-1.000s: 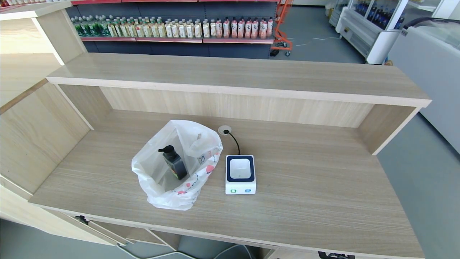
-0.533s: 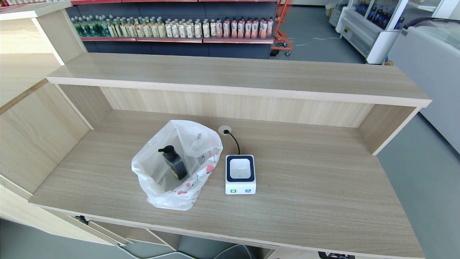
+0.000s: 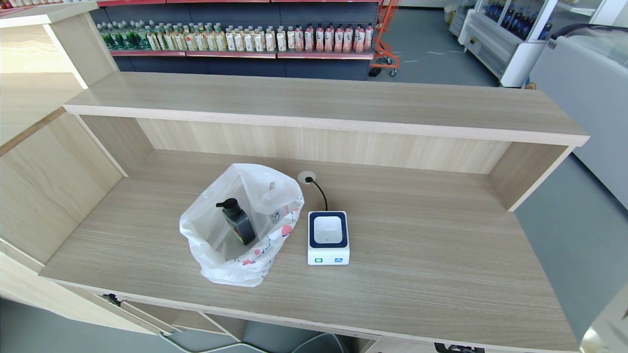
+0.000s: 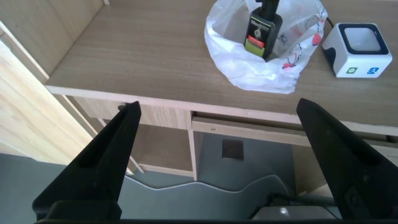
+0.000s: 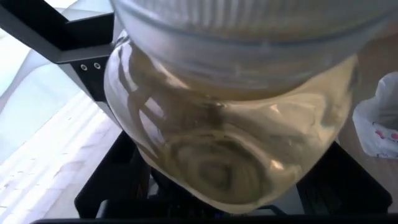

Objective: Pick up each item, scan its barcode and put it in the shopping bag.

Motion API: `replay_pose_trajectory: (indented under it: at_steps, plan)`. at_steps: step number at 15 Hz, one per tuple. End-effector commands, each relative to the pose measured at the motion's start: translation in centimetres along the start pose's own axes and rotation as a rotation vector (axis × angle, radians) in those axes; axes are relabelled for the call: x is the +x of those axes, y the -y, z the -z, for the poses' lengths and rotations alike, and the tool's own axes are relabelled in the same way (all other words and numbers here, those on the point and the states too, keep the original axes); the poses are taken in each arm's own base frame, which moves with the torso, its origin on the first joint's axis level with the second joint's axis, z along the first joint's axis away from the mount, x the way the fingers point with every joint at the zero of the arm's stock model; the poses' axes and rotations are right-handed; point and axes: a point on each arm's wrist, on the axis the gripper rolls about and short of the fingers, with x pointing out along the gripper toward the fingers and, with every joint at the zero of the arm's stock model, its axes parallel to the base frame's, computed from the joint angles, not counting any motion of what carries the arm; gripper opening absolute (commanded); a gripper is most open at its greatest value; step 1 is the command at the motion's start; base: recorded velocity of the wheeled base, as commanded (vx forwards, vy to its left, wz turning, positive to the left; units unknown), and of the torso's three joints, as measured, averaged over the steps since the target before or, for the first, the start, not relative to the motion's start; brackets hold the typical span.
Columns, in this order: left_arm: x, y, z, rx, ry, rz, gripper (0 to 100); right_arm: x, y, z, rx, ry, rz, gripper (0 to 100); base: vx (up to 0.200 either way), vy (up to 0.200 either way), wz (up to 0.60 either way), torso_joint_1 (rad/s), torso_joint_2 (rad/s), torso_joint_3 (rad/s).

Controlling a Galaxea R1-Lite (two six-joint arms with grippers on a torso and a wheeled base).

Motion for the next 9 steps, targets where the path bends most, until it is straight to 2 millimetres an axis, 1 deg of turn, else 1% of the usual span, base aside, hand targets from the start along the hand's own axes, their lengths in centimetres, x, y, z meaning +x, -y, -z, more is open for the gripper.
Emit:
replay_pose_trajectory:
  at_steps: [1, 9]
  plan:
    - [0.01, 0.00, -0.02, 0.000, -0.001, 0.000, 100, -0.22, 0.23, 0.15, -0.040, 0.000, 0.020, 0, 0.000, 0.000, 0.00, 0.000, 0.00, 0.000]
    - [0.01, 0.00, -0.02, 0.000, -0.001, 0.000, 100, -0.50, 0.57, 0.32, -0.044, 0.001, 0.045, 0, 0.000, 0.000, 0.00, 0.000, 0.00, 0.000]
